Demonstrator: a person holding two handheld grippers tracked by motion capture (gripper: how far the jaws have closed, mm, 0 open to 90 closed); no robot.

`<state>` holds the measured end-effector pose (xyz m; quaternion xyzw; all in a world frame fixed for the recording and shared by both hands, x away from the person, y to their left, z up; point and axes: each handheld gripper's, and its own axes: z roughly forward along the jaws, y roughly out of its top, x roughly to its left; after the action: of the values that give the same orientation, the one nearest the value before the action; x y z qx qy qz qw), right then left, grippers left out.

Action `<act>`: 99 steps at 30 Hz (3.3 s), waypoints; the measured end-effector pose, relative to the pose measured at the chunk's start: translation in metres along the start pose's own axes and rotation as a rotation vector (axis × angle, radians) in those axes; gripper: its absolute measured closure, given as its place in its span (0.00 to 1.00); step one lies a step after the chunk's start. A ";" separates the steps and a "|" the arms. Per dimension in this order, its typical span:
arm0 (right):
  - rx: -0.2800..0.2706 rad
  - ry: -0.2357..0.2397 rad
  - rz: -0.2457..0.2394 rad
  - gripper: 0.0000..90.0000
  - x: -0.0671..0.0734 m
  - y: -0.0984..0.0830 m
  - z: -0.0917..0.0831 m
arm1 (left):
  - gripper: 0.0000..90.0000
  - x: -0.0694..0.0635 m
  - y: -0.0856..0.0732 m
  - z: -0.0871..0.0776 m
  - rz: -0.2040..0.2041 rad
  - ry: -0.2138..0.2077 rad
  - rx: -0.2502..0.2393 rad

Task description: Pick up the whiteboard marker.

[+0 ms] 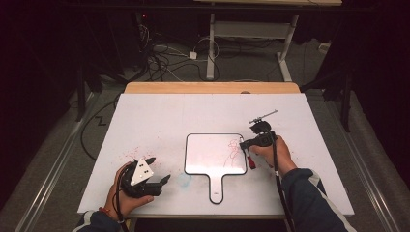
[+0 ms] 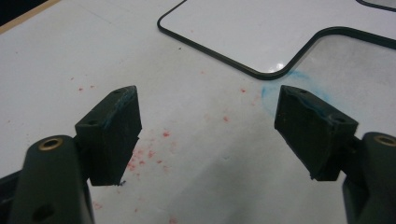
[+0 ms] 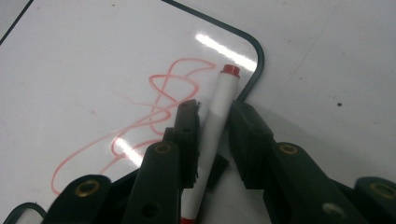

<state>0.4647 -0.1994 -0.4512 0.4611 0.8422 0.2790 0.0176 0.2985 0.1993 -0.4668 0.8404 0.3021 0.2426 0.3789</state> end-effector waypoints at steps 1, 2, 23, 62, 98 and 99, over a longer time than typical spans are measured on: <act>-0.005 -0.005 0.005 0.83 0.001 0.000 0.000 | 0.24 0.000 0.000 0.000 0.001 -0.001 0.002; -0.002 -0.011 -0.003 0.83 0.001 0.001 0.000 | 0.24 -0.001 0.000 0.001 0.004 -0.004 0.005; -0.167 0.024 -0.053 0.90 0.012 -0.007 -0.020 | 0.24 0.000 0.004 0.002 -0.039 -0.032 -0.006; -0.618 0.170 -0.222 0.91 0.098 -0.042 -0.052 | 0.48 -0.072 0.126 0.096 -0.228 -0.406 -0.215; -0.603 0.141 -0.312 0.88 0.095 -0.047 -0.060 | 0.87 -0.065 0.123 0.096 -0.164 -0.407 -0.204; -0.603 0.147 -0.315 0.90 0.095 -0.047 -0.061 | 0.87 -0.065 0.123 0.096 -0.157 -0.410 -0.202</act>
<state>0.3565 -0.1724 -0.4011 0.2781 0.7818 0.5415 0.1352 0.3543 0.0420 -0.4392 0.8039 0.2574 0.0656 0.5321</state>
